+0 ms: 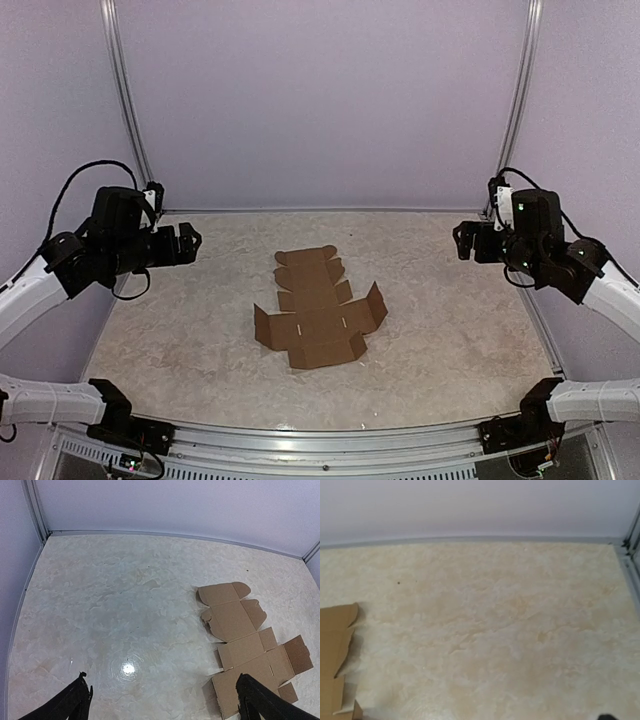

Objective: Fold the paper box

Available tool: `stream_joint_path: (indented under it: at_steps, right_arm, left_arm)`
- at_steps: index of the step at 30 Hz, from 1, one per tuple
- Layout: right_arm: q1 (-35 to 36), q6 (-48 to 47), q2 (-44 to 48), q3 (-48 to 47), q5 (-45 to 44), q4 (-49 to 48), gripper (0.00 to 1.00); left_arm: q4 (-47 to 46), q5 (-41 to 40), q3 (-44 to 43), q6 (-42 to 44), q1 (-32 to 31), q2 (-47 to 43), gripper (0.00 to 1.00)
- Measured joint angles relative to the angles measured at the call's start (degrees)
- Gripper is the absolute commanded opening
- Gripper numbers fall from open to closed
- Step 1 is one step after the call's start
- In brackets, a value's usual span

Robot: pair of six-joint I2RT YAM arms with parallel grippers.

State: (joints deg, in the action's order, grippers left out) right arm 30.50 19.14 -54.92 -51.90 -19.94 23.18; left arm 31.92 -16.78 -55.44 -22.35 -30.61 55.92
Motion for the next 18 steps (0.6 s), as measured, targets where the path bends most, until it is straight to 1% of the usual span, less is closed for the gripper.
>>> stream_joint_path:
  at_steps: [5,10,14,18]
  right_arm:
    - [0.09,-2.05,1.36,0.00,0.85,1.66,1.00]
    - [0.13,-5.03,0.61,0.00,5.73,2.97,0.93]
    - [0.42,-6.25,-1.38,0.00,9.14,3.52,0.93]
    - [3.43,-6.82,-4.98,-0.04,10.25,3.56,0.96]
  left_arm:
    - [0.31,1.49,0.09,-1.86,-0.35,1.14,0.99]
    - [0.26,2.40,1.20,-4.31,-0.87,2.29,0.99]
    - [-0.87,4.57,4.85,-8.26,-1.81,3.17,0.99]
    - [-2.38,7.21,8.20,-12.79,-4.15,5.16,0.99]
